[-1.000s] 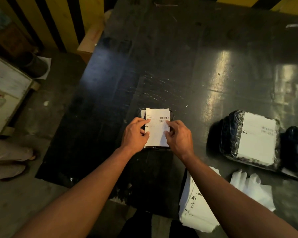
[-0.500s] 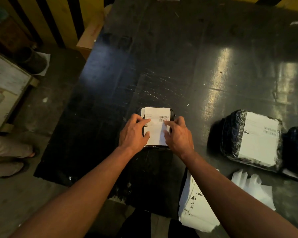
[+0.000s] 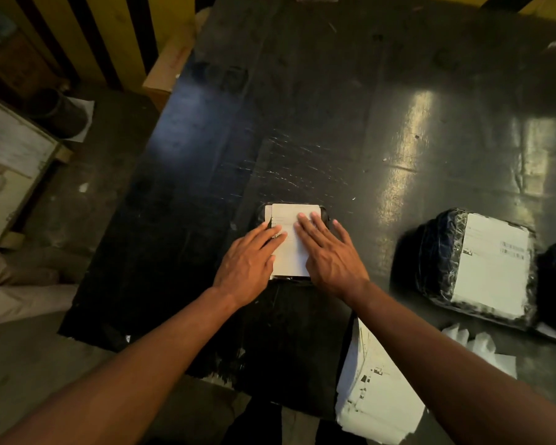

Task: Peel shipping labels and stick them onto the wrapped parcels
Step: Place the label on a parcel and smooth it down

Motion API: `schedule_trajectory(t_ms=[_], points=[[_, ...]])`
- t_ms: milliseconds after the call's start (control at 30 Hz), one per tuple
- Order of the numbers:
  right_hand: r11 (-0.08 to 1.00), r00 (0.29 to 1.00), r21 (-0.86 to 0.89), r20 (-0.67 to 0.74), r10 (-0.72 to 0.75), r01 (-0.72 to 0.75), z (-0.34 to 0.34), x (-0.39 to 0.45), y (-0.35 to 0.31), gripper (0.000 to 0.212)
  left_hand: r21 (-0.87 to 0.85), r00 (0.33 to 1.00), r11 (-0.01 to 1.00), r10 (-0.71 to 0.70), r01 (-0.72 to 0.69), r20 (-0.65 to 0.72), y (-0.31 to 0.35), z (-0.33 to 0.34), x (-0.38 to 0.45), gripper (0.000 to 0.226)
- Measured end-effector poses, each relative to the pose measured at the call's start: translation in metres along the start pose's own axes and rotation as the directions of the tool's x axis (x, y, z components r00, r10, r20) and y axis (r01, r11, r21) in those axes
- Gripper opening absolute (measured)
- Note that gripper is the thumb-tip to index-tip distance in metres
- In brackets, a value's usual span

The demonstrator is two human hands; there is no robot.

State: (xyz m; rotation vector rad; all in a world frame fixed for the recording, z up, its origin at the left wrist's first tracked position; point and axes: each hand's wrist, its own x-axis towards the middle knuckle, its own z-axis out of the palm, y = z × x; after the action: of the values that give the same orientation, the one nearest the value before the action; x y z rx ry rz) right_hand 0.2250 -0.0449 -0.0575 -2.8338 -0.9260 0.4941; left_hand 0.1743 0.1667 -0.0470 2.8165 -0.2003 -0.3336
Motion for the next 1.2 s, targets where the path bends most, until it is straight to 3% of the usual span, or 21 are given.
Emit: schedule_trajectory(t_ms=[233,433,567,633,967,1133,1200], points=[[0.999,0.997,-0.048,0.072,0.017,-0.014,-0.014,0.027,0.005,0.081,-0.022,1.0,1.0,-0.015,0.015,0.004,0.0,0.005,0.0,0.056],[0.983,0.978,-0.012,0.098,0.184,-0.184,-0.016,0.018,0.022,0.087,-0.064,1.0,0.997,-0.03,0.03,0.011,0.002,0.001,0.0,0.057],[0.998,1.0,-0.061,0.019,0.002,-0.001,-0.01,0.011,0.004,0.064,-0.096,0.999,0.994,-0.046,0.047,0.013,0.006,0.0,-0.001,0.056],[0.997,1.0,-0.071,0.017,-0.015,0.017,-0.003,0.004,-0.001,0.06,-0.094,0.999,0.994,-0.047,0.048,0.013,0.006,0.0,-0.001,0.056],[0.978,0.981,-0.066,-0.019,0.195,-0.196,0.001,-0.025,0.012,0.061,-0.101,0.998,0.994,-0.049,0.051,0.028,0.001,0.003,-0.003,0.056],[1.0,1.0,-0.029,-0.03,-0.007,0.006,0.006,-0.018,-0.024,0.068,-0.122,0.999,0.992,-0.041,0.042,0.009,0.003,0.005,-0.004,0.056],[1.0,1.0,-0.002,-0.028,0.001,-0.001,0.008,-0.021,-0.029,0.067,-0.116,0.999,0.993,-0.035,0.037,0.014,0.0,0.007,-0.004,0.056]])
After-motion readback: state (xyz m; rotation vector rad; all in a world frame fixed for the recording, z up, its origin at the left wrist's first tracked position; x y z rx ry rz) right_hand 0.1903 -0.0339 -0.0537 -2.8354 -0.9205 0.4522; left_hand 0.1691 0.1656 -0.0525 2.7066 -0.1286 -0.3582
